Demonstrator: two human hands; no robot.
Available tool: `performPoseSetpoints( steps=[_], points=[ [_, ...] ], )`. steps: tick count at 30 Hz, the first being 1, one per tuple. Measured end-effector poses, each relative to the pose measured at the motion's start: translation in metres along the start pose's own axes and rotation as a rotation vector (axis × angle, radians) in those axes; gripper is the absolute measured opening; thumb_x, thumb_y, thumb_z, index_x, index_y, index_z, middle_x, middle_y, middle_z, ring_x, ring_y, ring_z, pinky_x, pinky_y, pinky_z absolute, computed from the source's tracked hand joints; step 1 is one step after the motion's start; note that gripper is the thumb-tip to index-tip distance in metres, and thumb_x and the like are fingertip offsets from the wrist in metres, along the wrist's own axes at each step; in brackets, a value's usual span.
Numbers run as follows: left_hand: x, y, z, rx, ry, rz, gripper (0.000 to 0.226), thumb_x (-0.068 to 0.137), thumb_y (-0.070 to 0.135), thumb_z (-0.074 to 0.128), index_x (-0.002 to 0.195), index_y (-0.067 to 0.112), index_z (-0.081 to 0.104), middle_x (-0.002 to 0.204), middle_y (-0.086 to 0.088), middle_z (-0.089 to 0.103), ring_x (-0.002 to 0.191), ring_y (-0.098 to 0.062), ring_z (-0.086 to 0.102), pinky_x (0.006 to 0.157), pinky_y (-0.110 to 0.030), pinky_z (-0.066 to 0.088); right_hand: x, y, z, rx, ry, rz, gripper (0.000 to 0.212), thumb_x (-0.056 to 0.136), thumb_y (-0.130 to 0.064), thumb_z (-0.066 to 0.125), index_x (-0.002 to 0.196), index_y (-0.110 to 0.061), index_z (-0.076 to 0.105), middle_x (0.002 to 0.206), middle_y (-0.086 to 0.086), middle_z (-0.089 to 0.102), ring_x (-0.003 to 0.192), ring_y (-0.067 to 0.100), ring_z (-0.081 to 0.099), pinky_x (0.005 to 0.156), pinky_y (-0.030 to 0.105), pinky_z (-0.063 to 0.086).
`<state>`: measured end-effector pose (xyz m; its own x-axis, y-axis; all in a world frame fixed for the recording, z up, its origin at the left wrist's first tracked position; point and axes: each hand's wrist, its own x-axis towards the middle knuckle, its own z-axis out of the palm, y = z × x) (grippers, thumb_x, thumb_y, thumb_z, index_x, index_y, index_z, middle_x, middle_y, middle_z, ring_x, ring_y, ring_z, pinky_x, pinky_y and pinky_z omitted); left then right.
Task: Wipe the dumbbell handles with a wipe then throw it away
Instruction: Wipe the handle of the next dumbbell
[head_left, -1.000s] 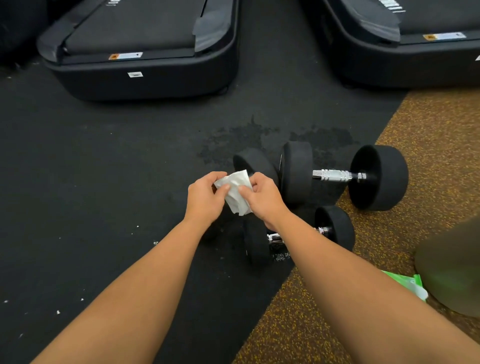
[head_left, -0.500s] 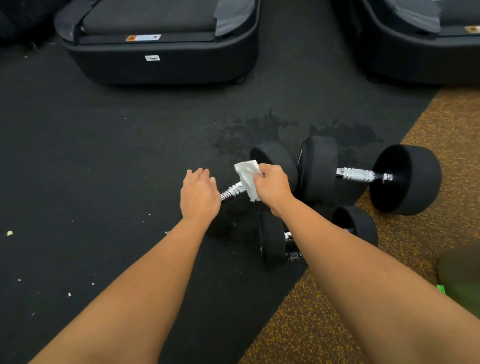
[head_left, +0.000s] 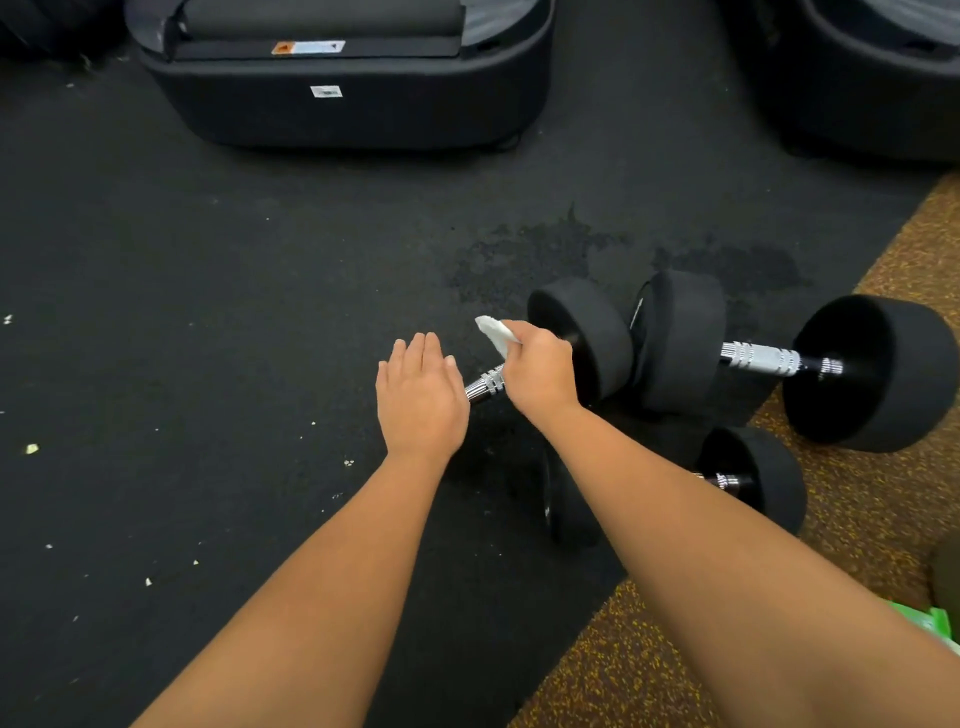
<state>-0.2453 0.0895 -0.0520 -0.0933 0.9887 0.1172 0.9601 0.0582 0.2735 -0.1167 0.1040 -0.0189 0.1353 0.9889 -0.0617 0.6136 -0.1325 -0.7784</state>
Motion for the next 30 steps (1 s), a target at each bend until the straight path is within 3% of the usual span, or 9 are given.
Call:
performPoseSetpoints(
  steps=[3, 6, 9, 12, 18, 24, 30],
  points=[
    [-0.002, 0.002, 0.002, 0.007, 0.031, -0.008, 0.066, 0.091, 0.039, 0.011, 0.137, 0.007, 0.046, 0.141, -0.009, 0.050, 0.136, -0.029, 0.038, 0.112, -0.047, 0.028, 0.003, 0.008, 0.014, -0.098, 0.016, -0.105, 0.030, 0.087, 0.005, 0.048, 0.112, -0.004, 0.062, 0.098, 0.015, 0.067, 0.092, 0.029, 0.063, 0.083, 0.038, 0.051],
    [-0.002, 0.001, 0.004, 0.009, 0.031, -0.025, 0.066, 0.091, 0.039, 0.010, 0.138, 0.009, 0.045, 0.143, -0.007, 0.048, 0.138, -0.026, 0.036, 0.114, -0.045, 0.026, 0.002, 0.019, 0.029, -0.295, -0.132, -0.259, 0.032, 0.084, 0.005, 0.048, 0.112, -0.006, 0.061, 0.108, 0.013, 0.064, 0.107, 0.031, 0.055, 0.092, 0.040, 0.047],
    [-0.003, 0.001, 0.005, 0.007, 0.040, -0.032, 0.066, 0.092, 0.039, 0.009, 0.138, 0.009, 0.045, 0.144, -0.007, 0.047, 0.139, -0.025, 0.035, 0.114, -0.045, 0.025, 0.000, 0.027, 0.041, -0.595, -0.368, -0.347, 0.039, 0.084, -0.001, 0.048, 0.123, -0.006, 0.052, 0.130, 0.009, 0.049, 0.131, 0.031, 0.033, 0.108, 0.039, 0.029],
    [-0.002, 0.001, 0.006, -0.007, 0.059, -0.044, 0.062, 0.093, 0.037, 0.013, 0.138, 0.010, 0.046, 0.144, -0.006, 0.047, 0.139, -0.024, 0.035, 0.115, -0.044, 0.025, -0.003, 0.031, 0.045, -0.597, -0.445, -0.419, 0.058, 0.088, -0.002, 0.049, 0.143, -0.012, 0.033, 0.149, 0.004, 0.030, 0.144, 0.031, 0.010, 0.116, 0.042, 0.014],
    [-0.003, 0.001, 0.008, 0.009, 0.057, -0.042, 0.054, 0.097, 0.034, 0.019, 0.139, 0.011, 0.045, 0.145, -0.005, 0.046, 0.139, -0.023, 0.035, 0.115, -0.042, 0.024, -0.002, 0.047, 0.026, -0.687, -0.517, -0.580, 0.067, 0.088, -0.001, 0.047, 0.148, -0.013, 0.021, 0.154, 0.002, 0.019, 0.145, 0.027, 0.006, 0.119, 0.041, 0.010],
    [-0.002, 0.000, 0.006, -0.029, 0.071, -0.044, 0.066, 0.092, 0.040, 0.008, 0.140, 0.011, 0.043, 0.145, -0.005, 0.046, 0.139, -0.021, 0.036, 0.114, -0.040, 0.025, -0.006, 0.037, 0.031, -0.641, -0.443, -0.442, 0.061, 0.091, -0.004, 0.045, 0.147, -0.006, 0.022, 0.154, 0.008, 0.017, 0.145, 0.030, 0.003, 0.118, 0.040, 0.006],
    [-0.004, -0.001, 0.007, -0.089, 0.053, -0.070, 0.044, 0.101, 0.027, 0.028, 0.139, 0.010, 0.044, 0.149, -0.005, 0.041, 0.142, -0.020, 0.029, 0.117, -0.038, 0.019, -0.009, 0.045, 0.029, -0.598, -0.557, -0.542, 0.071, 0.085, 0.004, 0.048, 0.149, -0.013, 0.021, 0.155, 0.003, 0.017, 0.146, 0.027, 0.002, 0.118, 0.041, 0.016]
  ],
)
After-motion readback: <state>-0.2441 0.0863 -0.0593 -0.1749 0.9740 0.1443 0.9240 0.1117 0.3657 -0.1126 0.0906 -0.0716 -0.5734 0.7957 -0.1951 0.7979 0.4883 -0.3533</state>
